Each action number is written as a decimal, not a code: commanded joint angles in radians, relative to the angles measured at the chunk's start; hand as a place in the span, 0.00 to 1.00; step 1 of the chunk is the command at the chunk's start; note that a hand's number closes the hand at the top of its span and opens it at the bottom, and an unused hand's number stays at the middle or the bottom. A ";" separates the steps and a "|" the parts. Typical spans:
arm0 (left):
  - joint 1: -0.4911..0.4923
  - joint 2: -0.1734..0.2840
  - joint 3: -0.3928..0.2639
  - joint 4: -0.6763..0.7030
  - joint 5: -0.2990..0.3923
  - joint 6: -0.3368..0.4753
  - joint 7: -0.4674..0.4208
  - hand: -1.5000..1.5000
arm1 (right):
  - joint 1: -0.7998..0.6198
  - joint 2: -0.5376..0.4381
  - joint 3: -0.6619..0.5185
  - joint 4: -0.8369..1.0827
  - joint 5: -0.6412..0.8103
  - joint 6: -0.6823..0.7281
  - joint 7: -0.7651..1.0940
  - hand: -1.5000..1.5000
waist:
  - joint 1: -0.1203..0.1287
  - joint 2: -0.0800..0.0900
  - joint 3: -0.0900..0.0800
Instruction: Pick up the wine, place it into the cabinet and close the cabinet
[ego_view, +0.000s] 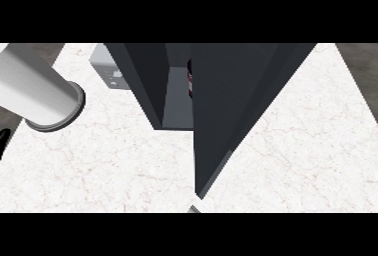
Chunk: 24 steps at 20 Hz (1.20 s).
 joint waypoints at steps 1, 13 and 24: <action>-0.027 -0.015 -0.017 -0.019 0.000 0.028 0.031 0.00 | -0.194 0.202 -0.021 0.184 -0.033 -0.077 0.012 1.00 | 0.013 0.004 0.000; -0.130 -0.067 -0.035 0.044 -0.032 0.049 0.060 0.00 | -0.618 0.209 -0.281 0.601 -0.289 -0.101 -0.110 1.00 | 0.017 0.011 0.002; -0.129 -0.105 0.001 0.097 -0.064 0.017 0.068 0.00 | -0.813 0.212 -0.492 1.064 -0.264 0.060 -0.342 1.00 | -0.001 0.007 0.003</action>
